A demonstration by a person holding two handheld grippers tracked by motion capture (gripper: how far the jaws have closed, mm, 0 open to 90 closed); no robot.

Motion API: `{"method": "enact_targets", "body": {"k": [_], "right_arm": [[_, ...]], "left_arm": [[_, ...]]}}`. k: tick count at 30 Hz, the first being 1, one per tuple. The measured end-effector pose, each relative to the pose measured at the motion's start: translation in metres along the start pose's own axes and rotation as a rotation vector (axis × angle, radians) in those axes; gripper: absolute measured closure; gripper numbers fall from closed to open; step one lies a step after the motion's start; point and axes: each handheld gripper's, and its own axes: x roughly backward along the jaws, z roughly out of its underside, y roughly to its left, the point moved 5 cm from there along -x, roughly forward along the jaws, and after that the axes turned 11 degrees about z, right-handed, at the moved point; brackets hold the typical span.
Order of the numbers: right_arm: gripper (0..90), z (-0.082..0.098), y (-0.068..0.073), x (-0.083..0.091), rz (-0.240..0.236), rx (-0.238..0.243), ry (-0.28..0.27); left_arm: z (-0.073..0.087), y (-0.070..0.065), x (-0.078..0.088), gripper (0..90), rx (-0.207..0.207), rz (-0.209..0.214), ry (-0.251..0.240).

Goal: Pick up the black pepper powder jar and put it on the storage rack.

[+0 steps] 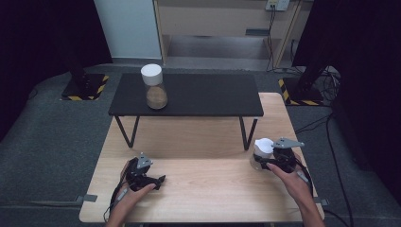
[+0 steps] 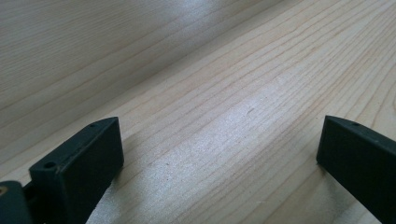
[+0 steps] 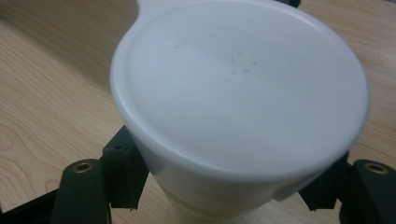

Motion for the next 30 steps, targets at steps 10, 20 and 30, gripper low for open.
{"method": "enact_targets", "body": {"k": [10, 20, 30], "right_arm": [[31.5, -0.005, 0.012, 0.016, -0.039, 0.057, -0.013], [31.5, -0.027, 0.028, 0.017, -0.104, 0.115, -0.027], [31.5, -0.049, 0.048, 0.016, -0.152, 0.15, -0.044]], "left_arm": [[0.0, 0.0, 0.0, 0.0, 0.0, 0.0, 0.0], [0.0, 0.0, 0.0, 0.0, 0.0, 0.0, 0.0], [0.0, 0.0, 0.0, 0.0, 0.0, 0.0, 0.0]]}}
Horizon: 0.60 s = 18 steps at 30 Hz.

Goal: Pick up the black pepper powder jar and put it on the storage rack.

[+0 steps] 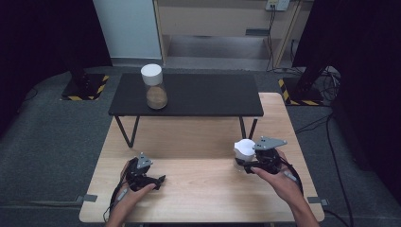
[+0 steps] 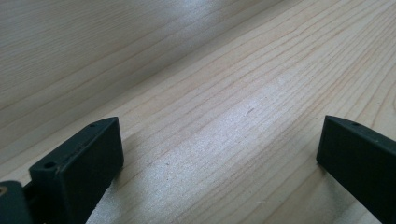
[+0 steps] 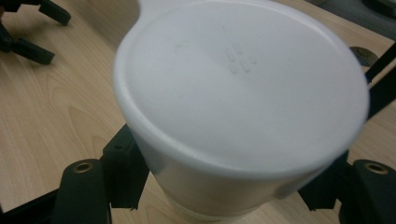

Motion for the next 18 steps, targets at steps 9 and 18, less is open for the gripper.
{"method": "enact_targets", "body": {"k": [9, 18], "right_arm": [[31.5, -0.026, 0.01, 0.002, -0.015, 0.036, -0.008], [31.5, -0.046, 0.015, 0.006, -0.023, 0.054, -0.014]], "left_arm": [[0.0, 0.0, 0.0, 0.0, 0.0, 0.0, 0.0], [0.0, 0.0, 0.0, 0.0, 0.0, 0.0, 0.0]]}}
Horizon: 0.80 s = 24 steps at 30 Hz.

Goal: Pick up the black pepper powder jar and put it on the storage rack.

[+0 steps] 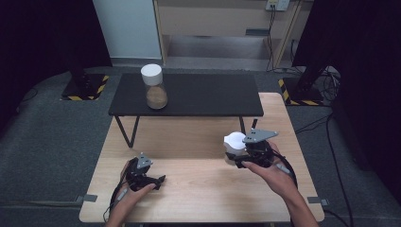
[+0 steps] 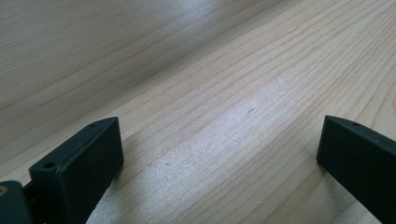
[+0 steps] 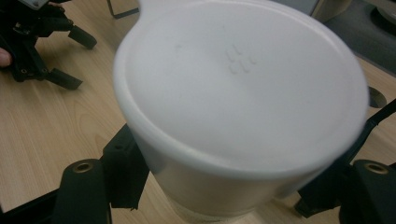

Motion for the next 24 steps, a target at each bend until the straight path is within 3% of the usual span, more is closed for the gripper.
{"method": "enact_targets", "body": {"k": [16, 24], "right_arm": [[31.5, -0.044, 0.001, 0.017, -0.003, 0.017, 0.006], [31.6, -0.075, -0.003, 0.033, -0.002, 0.037, -0.013]], "left_arm": [[0.0, 0.0, 0.0, 0.0, 0.0, 0.0, 0.0], [0.0, 0.0, 0.0, 0.0, 0.0, 0.0, 0.0]]}}
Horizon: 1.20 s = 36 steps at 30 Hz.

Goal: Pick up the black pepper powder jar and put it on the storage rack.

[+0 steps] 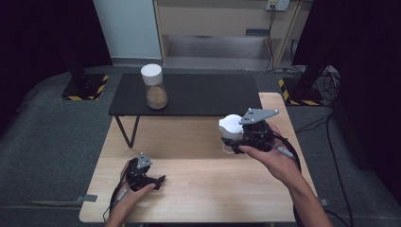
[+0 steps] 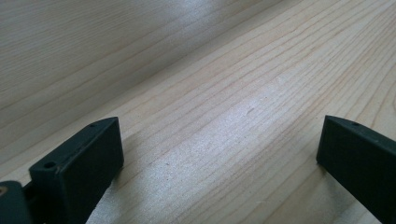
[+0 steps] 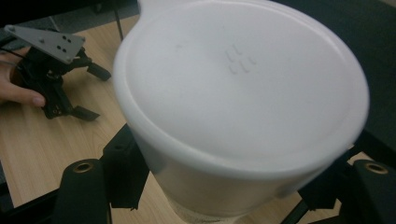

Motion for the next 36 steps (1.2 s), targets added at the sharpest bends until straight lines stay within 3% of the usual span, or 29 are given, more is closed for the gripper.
{"method": "enact_targets", "body": {"k": [21, 27, 36], "right_arm": [[31.5, -0.071, -0.024, 0.011, 0.027, -0.016, -0.018], [31.5, -0.092, -0.034, 0.001, 0.051, -0.009, -0.001], [31.5, -0.101, -0.045, -0.019, 0.044, -0.027, -0.002]], "left_arm": [[0.0, 0.0, 0.0, 0.0, -0.002, 0.002, -0.001], [0.0, 0.0, 0.0, 0.0, -0.002, 0.001, 0.001], [0.0, 0.0, 0.0, 0.0, -0.001, 0.001, 0.0]]}}
